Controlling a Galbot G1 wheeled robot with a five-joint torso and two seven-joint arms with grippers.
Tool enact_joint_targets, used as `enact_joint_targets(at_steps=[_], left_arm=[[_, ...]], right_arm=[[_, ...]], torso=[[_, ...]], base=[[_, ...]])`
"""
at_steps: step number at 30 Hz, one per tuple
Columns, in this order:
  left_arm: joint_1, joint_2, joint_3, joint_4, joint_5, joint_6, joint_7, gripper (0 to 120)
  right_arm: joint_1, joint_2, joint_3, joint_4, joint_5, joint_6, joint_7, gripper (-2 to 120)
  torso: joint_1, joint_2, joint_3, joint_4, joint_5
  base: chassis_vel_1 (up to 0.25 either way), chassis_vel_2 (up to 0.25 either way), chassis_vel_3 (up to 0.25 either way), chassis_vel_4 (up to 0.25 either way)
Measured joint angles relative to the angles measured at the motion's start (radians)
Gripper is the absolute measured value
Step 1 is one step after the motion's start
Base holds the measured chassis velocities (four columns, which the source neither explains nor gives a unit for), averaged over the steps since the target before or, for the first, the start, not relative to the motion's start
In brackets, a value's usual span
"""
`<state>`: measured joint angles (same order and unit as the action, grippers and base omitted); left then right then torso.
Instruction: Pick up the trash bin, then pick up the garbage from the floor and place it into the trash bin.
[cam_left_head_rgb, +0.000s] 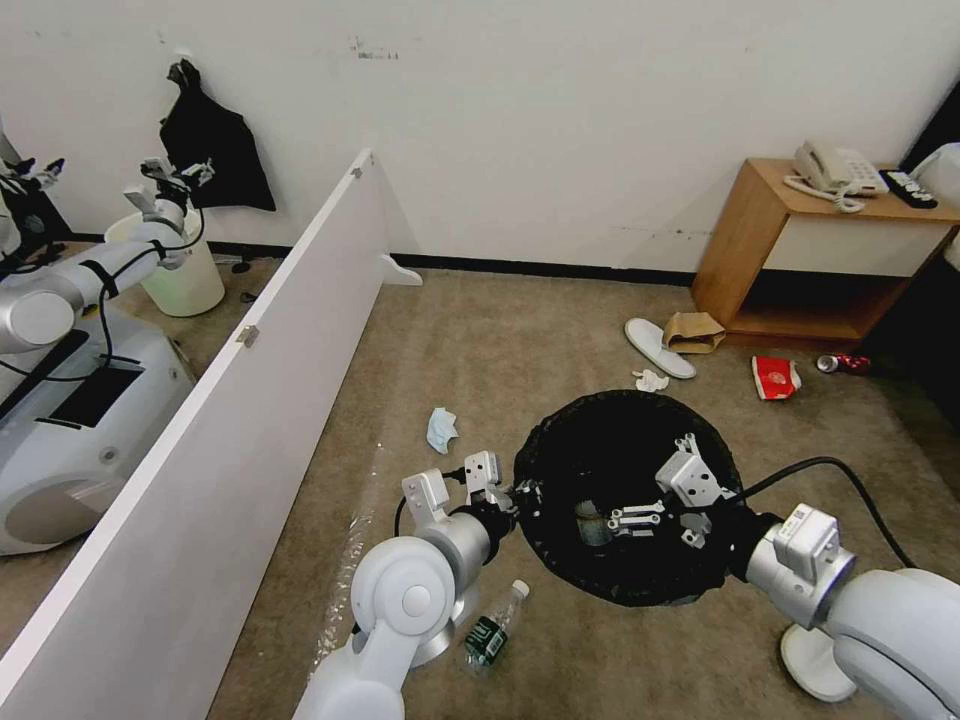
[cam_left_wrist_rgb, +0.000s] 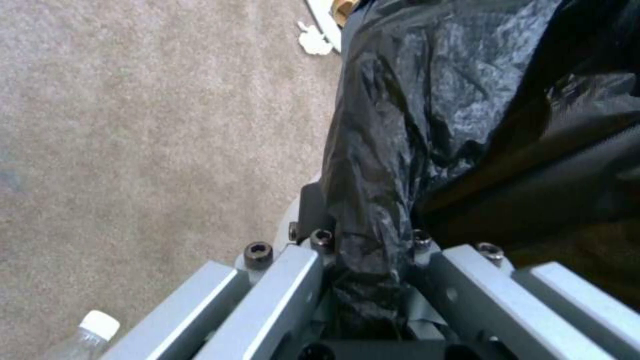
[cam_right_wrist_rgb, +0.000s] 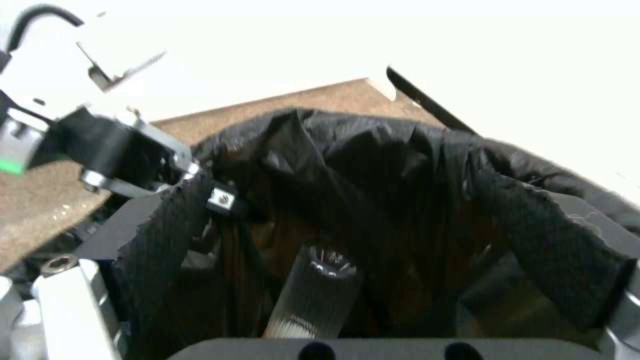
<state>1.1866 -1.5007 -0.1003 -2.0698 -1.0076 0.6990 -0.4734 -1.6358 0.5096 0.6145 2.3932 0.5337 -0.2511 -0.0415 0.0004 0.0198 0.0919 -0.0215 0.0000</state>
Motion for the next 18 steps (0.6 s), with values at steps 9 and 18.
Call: enact_joint_targets(at_steps=[9,18], left_arm=[[0.003,0.005,-0.02,0.019,0.001,0.0,0.001,2],[0.021,0.042,-0.05,0.018,-0.007,-0.002,0.001,2]], right_arm=[[0.035,-0.031,0.027,0.065,0.069,-0.004,0.023,100],[0.146,-0.076,0.041,0.11,0.249,-0.005,0.039,100]], torso=[[0.0,0.0,0.0,0.0,0.0],[0.0,0.0,0.0,0.0001,-0.0001]], base=[[0.0,0.0,0.0,0.0],[0.0,0.0,0.0,0.0]])
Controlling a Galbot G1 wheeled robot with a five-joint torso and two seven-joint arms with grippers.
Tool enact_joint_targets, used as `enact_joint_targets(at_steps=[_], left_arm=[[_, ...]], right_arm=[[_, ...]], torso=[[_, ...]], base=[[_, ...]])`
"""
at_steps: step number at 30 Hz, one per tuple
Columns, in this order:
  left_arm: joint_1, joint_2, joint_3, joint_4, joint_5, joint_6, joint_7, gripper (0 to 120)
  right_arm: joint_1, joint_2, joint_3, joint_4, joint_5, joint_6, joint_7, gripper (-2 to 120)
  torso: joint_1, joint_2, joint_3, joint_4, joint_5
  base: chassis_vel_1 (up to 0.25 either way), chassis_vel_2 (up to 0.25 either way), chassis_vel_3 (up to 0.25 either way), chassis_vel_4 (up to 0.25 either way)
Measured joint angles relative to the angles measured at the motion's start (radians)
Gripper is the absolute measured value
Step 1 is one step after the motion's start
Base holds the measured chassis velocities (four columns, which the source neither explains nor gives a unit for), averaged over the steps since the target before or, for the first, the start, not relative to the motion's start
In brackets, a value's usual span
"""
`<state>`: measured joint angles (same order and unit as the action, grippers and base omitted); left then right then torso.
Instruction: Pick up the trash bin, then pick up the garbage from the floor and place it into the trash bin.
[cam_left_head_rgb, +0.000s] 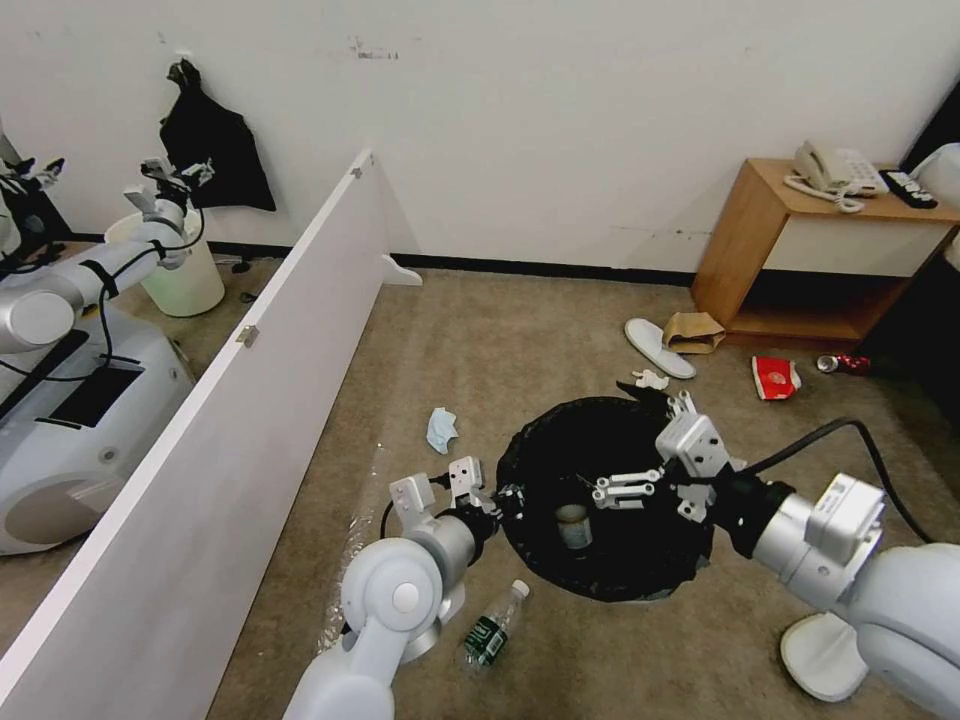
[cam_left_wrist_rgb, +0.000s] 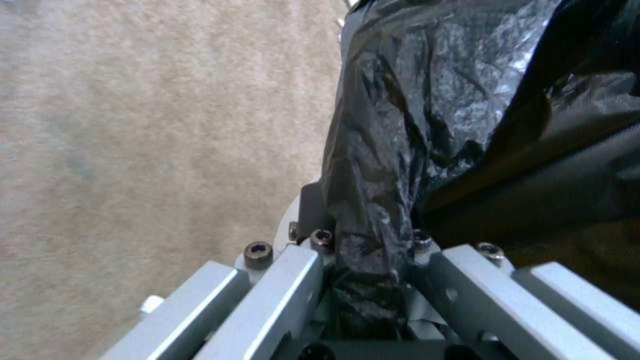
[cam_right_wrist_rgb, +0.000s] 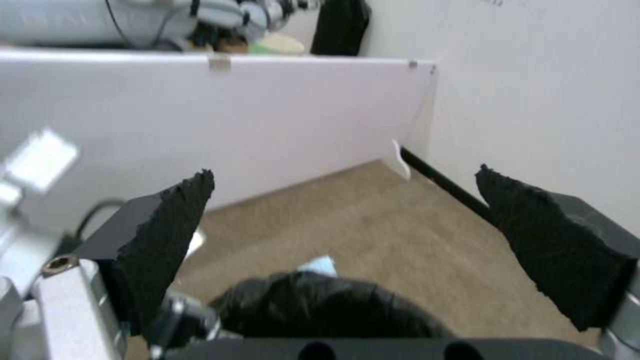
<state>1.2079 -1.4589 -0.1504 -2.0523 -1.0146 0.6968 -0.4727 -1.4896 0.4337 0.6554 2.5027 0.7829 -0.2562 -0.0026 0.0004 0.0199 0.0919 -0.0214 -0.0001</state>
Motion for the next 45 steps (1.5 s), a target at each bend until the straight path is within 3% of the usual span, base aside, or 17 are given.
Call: enact_joint_targets(at_steps=[5,13,16,18,24,26,31,35,45], left_arm=[[0.013,0.022,-0.035,-0.004,-0.015,-0.005,0.0,2],[0.024,0.039,-0.074,-0.013,-0.034,-0.009,-0.002,2],[0.038,0.065,-0.105,-0.031,-0.058,-0.01,-0.004,2],[0.059,0.11,-0.147,-0.058,-0.096,-0.013,-0.008,2],[0.073,0.137,-0.172,-0.076,-0.119,-0.014,-0.009,2],[0.096,0.185,-0.22,-0.111,-0.168,-0.016,-0.009,2],[0.113,0.218,-0.253,-0.13,-0.203,-0.02,-0.01,2],[0.129,0.221,-0.272,-0.133,-0.2,-0.029,0.0,2],[0.166,0.218,-0.3,-0.139,-0.111,-0.059,0.053,2]], right_arm=[[0.077,-0.035,-0.003,0.0,0.117,0.003,0.016,100],[0.135,-0.051,-0.003,0.0,0.173,0.022,0.044,100],[0.16,-0.05,0.006,-0.001,0.189,0.038,0.066,100],[0.169,-0.039,0.016,-0.001,0.193,0.051,0.084,100],[0.17,-0.031,0.018,-0.001,0.193,0.056,0.098,100],[0.162,-0.015,0.027,-0.002,0.189,0.062,0.119,100],[0.146,-0.012,0.034,-0.003,0.177,0.076,0.136,100],[0.144,-0.006,0.024,-0.042,0.161,0.09,0.156,100],[0.043,0.103,-0.011,-0.146,-0.006,0.11,0.194,100]], torso=[[0.0,0.0,0.0,0.0,0.0],[0.0,0.0,0.0,-0.0001,-0.0001],[0.0,0.0,0.0,0.0,-0.0001],[0.0,0.0,0.0,0.0,-0.0001],[0.0,0.0,0.0,0.0001,-0.0001],[0.0,0.0,0.0,0.0,0.0],[0.0,0.0,0.0,-0.0002,0.0],[0.0,0.0,0.0,0.0001,-0.0001],[0.0,0.0,0.0,-0.0001,0.0002]], base=[[0.0,0.0,0.0,0.0],[0.0,0.0,0.0,0.0],[0.0,0.0,0.0,0.0],[0.0,0.0,0.0,0.0],[0.0,0.0,0.0,0.0],[0.0,0.0,0.0,0.0],[0.0,0.0,0.0,0.0],[0.0,0.0,0.0,0.0],[0.0,0.0,0.0,0.0]])
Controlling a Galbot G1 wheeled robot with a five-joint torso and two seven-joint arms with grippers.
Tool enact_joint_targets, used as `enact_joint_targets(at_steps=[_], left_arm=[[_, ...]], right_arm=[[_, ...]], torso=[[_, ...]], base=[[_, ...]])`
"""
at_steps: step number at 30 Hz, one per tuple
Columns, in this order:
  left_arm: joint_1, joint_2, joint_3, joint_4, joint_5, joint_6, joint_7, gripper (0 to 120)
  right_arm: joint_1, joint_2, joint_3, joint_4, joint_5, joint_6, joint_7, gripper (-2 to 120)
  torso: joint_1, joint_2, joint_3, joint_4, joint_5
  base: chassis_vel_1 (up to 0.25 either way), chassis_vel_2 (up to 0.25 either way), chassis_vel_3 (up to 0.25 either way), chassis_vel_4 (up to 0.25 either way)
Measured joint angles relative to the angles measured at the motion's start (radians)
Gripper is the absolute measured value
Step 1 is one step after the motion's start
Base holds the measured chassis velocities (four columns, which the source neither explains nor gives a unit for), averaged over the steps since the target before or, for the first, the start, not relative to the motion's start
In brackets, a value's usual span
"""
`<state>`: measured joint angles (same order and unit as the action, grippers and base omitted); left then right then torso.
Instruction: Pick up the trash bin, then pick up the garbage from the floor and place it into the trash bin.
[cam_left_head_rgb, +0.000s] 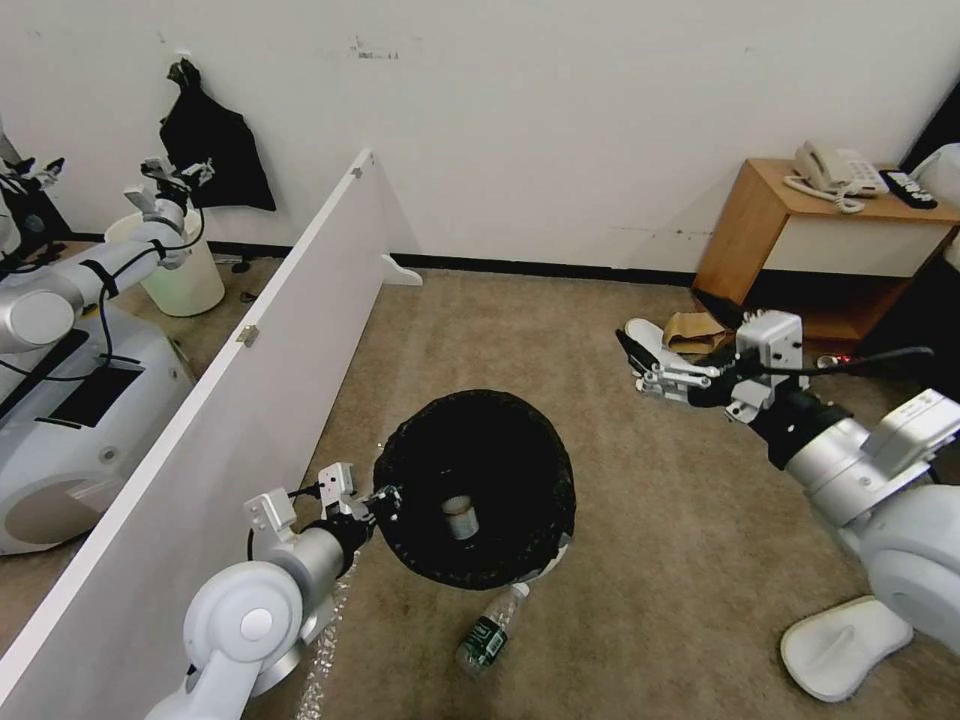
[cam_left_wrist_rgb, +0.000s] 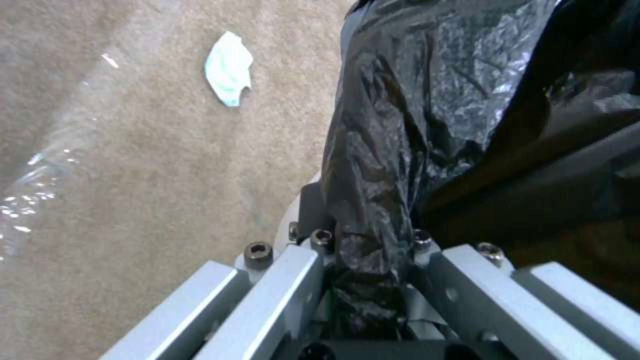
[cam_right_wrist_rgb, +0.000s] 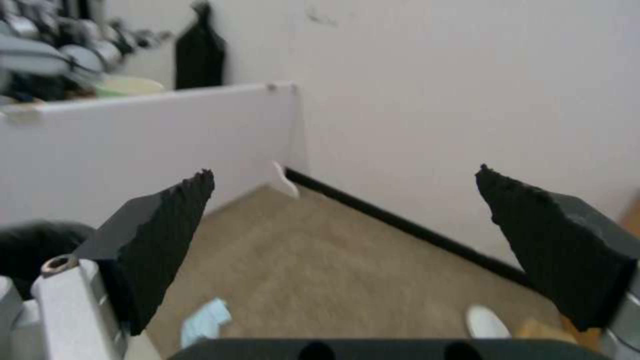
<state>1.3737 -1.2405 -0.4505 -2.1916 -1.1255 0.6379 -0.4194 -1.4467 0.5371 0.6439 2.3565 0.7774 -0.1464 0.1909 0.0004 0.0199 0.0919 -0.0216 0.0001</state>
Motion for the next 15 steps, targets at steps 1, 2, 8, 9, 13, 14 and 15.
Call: enact_joint_targets(at_steps=[1,2,8,9,13,14,15], left_arm=[[0.002,0.0,-0.001,-0.001,0.003,-0.001,0.001,2],[0.009,-0.001,-0.004,-0.003,0.012,-0.002,0.004,2],[0.021,-0.003,-0.006,-0.006,0.047,-0.014,0.009,2],[0.022,-0.003,-0.006,-0.006,0.049,-0.015,0.01,2],[0.024,-0.002,-0.006,-0.007,0.059,-0.017,0.012,2],[0.025,0.0,-0.007,-0.007,0.065,-0.018,0.013,2],[0.026,0.001,-0.007,-0.008,0.067,-0.018,0.013,2]], right_arm=[[-0.007,0.01,-0.003,-0.006,-0.015,0.001,0.001,100],[-0.031,0.037,-0.009,-0.023,-0.056,0.002,0.001,100],[-0.081,0.116,-0.04,-0.068,-0.153,0.004,0.004,100],[-0.081,0.128,-0.049,-0.075,-0.165,0.004,0.005,100],[-0.078,0.155,-0.069,-0.093,-0.191,0.003,0.007,100],[-0.073,0.176,-0.085,-0.11,-0.21,0.0,0.007,100],[-0.072,0.182,-0.089,-0.116,-0.216,0.0,0.007,100]], torso=[[0.0,0.0,0.0,0.0002,-0.0001],[0.0,0.0,0.0,-0.0001,0.0],[0.0,0.0,0.0,0.0,-0.0001],[0.0,0.0,0.0,-0.0001,-0.0002],[0.0,0.0,0.0,0.0,-0.0001],[0.0,0.0,0.0,0.0001,-0.0001],[0.0,0.0,0.0,0.0002,-0.0001]], base=[[0.0,0.0,0.0,0.0],[0.0,0.0,0.0,0.0],[0.0,0.0,0.0,0.0],[0.0,0.0,0.0,0.0],[0.0,0.0,0.0,0.0],[0.0,0.0,0.0,0.0],[0.0,0.0,0.0,0.0]])
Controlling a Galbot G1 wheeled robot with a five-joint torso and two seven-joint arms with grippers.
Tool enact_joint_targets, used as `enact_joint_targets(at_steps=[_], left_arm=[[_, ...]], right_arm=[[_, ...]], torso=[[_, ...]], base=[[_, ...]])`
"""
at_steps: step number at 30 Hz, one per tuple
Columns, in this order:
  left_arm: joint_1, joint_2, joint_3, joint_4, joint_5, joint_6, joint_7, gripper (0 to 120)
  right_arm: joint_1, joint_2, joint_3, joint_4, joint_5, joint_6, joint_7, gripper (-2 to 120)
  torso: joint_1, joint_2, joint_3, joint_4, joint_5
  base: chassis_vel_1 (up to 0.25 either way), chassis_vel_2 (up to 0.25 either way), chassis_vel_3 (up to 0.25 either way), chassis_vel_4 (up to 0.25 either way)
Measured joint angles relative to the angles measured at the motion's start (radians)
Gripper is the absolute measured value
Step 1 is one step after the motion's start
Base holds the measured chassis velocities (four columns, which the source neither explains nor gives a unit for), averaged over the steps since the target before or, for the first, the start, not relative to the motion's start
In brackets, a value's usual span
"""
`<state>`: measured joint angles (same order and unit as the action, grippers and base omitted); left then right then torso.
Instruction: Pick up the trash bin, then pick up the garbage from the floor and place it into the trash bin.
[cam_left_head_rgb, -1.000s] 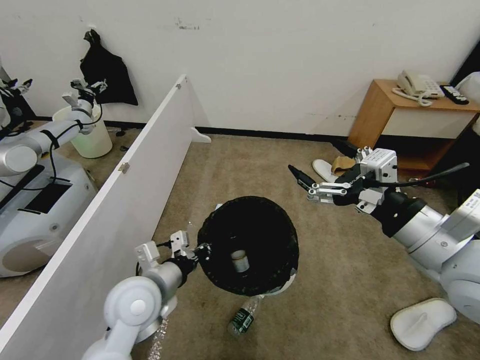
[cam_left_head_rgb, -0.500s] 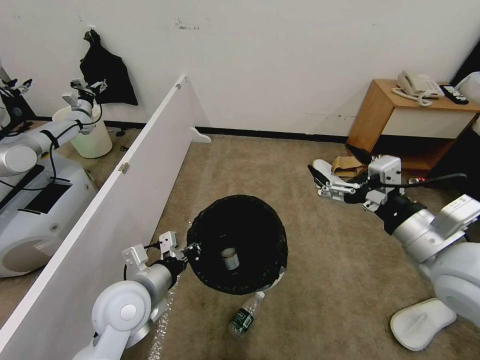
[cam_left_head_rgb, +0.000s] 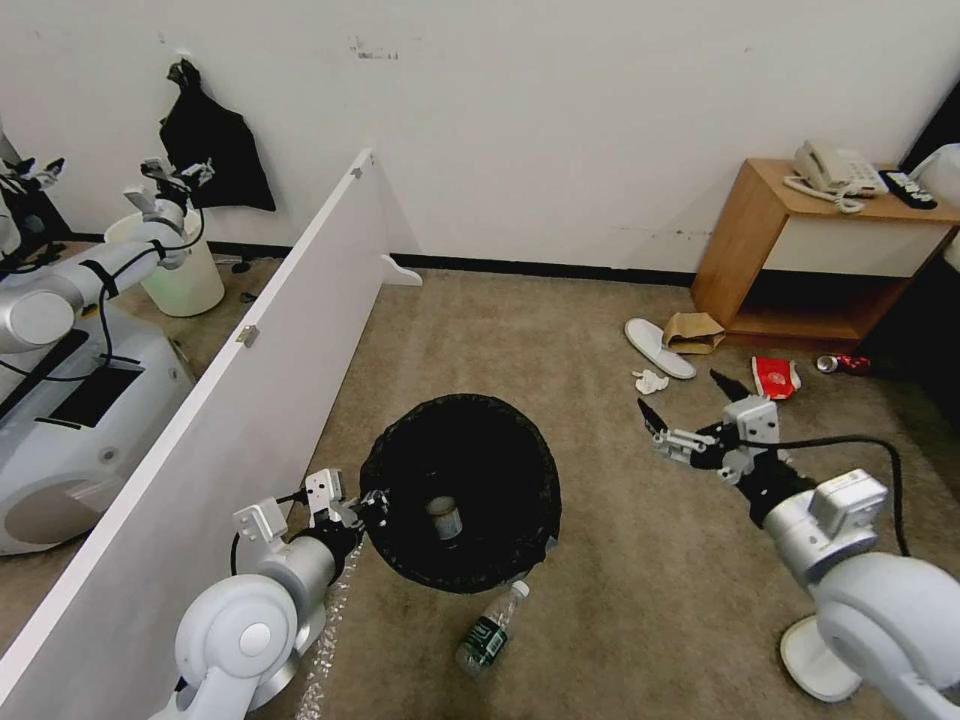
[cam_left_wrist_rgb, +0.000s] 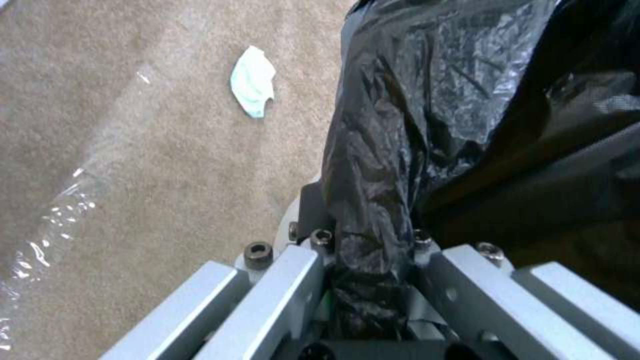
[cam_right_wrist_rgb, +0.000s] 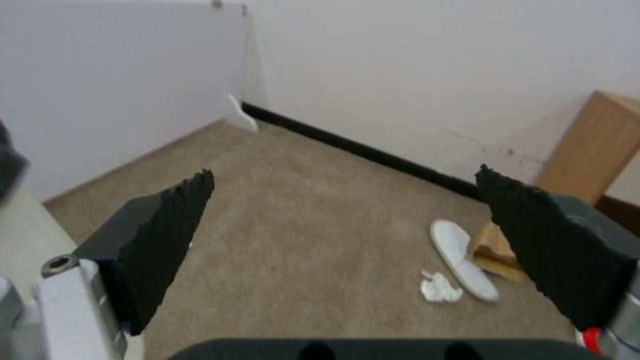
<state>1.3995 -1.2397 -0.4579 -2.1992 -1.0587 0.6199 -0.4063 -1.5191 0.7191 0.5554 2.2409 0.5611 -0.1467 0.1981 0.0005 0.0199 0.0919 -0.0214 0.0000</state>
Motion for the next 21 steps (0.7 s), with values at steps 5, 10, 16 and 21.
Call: enact_joint_targets(at_steps=[5,10,16,21], left_arm=[[0.009,0.014,-0.006,-0.004,0.011,-0.003,0.006,2],[0.018,0.03,-0.009,-0.004,0.024,-0.005,0.018,2],[0.022,0.035,0.001,0.002,0.031,-0.006,0.026,2],[0.026,0.032,0.008,0.007,0.032,-0.007,0.027,2]], right_arm=[[-0.015,0.025,0.004,-0.064,-0.048,-0.003,0.0,100],[-0.045,0.017,0.029,-0.116,-0.072,-0.001,-0.002,100],[-0.085,-0.016,0.052,-0.157,-0.079,0.002,-0.001,100],[-0.094,-0.027,0.055,-0.19,-0.084,-0.002,0.002,100]], torso=[[0.0,0.0,0.0,0.0,0.0],[0.0,0.0,0.0,0.0,0.0],[0.0,0.0,0.0,-0.0001,0.0001],[0.0,0.0,0.0,-0.0001,0.0]], base=[[0.0,0.0,0.0,0.0],[0.0,0.0,0.0,0.0],[0.0,0.0,0.0,0.0],[0.0,0.0,0.0,0.0]])
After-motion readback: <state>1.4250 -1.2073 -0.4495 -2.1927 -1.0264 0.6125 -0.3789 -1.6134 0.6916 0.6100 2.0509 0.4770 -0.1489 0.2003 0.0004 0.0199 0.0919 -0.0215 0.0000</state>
